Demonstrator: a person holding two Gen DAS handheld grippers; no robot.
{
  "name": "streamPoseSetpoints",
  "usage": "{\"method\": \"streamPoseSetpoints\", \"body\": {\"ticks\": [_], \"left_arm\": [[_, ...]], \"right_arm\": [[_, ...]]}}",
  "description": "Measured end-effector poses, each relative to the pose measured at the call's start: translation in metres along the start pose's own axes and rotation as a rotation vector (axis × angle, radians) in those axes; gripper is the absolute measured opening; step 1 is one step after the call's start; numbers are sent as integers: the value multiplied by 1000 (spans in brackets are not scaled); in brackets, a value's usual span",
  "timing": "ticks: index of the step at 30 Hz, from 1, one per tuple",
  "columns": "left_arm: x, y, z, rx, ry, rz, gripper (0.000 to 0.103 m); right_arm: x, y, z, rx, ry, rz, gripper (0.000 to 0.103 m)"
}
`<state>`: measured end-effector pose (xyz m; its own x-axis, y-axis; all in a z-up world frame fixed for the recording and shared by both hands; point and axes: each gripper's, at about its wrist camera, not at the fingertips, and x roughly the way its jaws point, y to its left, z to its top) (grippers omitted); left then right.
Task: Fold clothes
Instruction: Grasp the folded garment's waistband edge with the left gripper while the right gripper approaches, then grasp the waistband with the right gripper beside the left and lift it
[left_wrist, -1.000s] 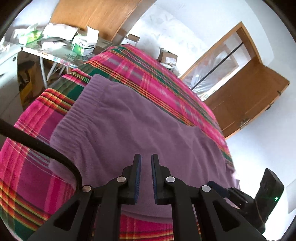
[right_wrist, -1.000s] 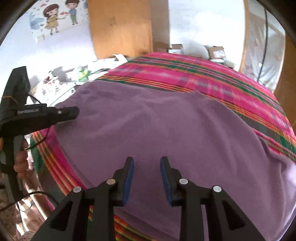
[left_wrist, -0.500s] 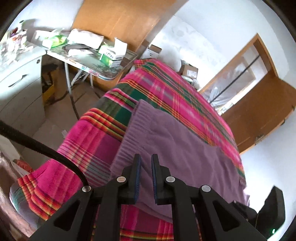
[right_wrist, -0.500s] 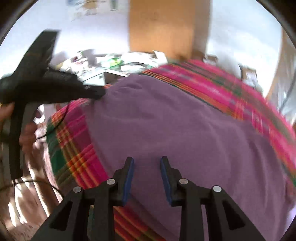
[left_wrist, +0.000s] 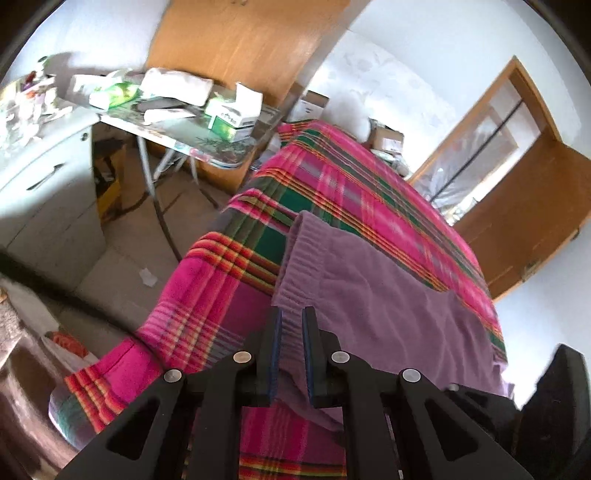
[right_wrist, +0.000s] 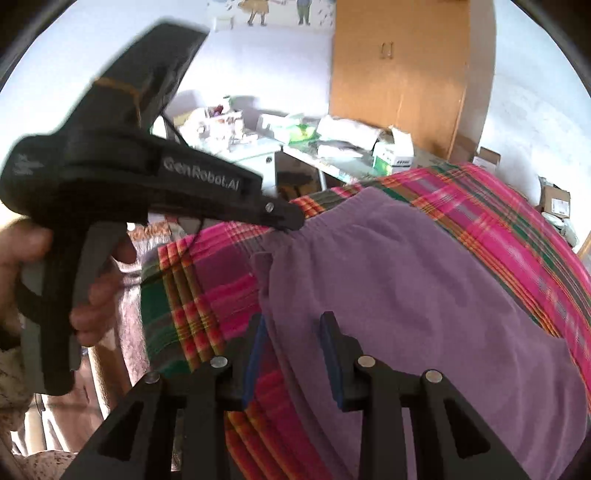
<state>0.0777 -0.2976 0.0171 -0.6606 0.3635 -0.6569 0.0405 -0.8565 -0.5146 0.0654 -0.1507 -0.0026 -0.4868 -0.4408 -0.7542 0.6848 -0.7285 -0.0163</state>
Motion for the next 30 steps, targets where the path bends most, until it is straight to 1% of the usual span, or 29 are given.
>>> {"method": "streamPoseSetpoints", "body": {"ticks": [1, 3, 4, 6, 7, 8, 11, 12, 13, 15, 16, 18, 19, 22, 27, 30], "left_arm": [[1, 4, 2, -31, 14, -45, 11], [2, 11, 6, -69, 23, -52, 11], [1, 13, 8, -71, 17, -53, 12], [2, 19, 11, -109, 30, -97, 12], [4, 24, 12, -141, 44, -121, 18], [6, 28, 13, -170, 58, -143, 20], [10, 28, 15, -181, 84, -145, 21], [12, 28, 16, -180, 91, -145, 21], [13, 27, 16, -179, 98, -144, 22], [14, 27, 17, -182, 114, -141, 22], [15, 26, 18, -184, 121, -142, 23], [16, 27, 18, -200, 129, -152, 24], [16, 29, 18, -219, 127, -172, 25], [14, 37, 19, -275, 115, -227, 26], [12, 50, 17, -362, 117, -259, 27], [16, 55, 16, -416, 137, -299, 27]], "right_arm": [[5, 2, 0, -1, 12, 3, 32], [11, 5, 1, -9, 25, 1, 36], [12, 7, 1, -20, 22, -4, 36], [15, 13, 2, -42, 22, -22, 38], [16, 15, 2, -49, 23, -33, 38], [17, 16, 3, -47, 24, -41, 38], [20, 17, 7, -29, 25, -54, 38], [21, 16, 9, -26, 25, -53, 37], [21, 15, 10, -25, 24, -59, 34], [20, 12, 10, -9, 18, -73, 12], [19, 10, 10, 0, 15, -80, 7], [16, 5, 10, 30, 2, -70, 6], [14, 4, 9, 37, -4, -65, 6], [7, 3, 8, 51, -38, -58, 6], [-5, -1, 6, 86, -101, -44, 5], [-7, 0, 6, 94, -114, -25, 5]]}}
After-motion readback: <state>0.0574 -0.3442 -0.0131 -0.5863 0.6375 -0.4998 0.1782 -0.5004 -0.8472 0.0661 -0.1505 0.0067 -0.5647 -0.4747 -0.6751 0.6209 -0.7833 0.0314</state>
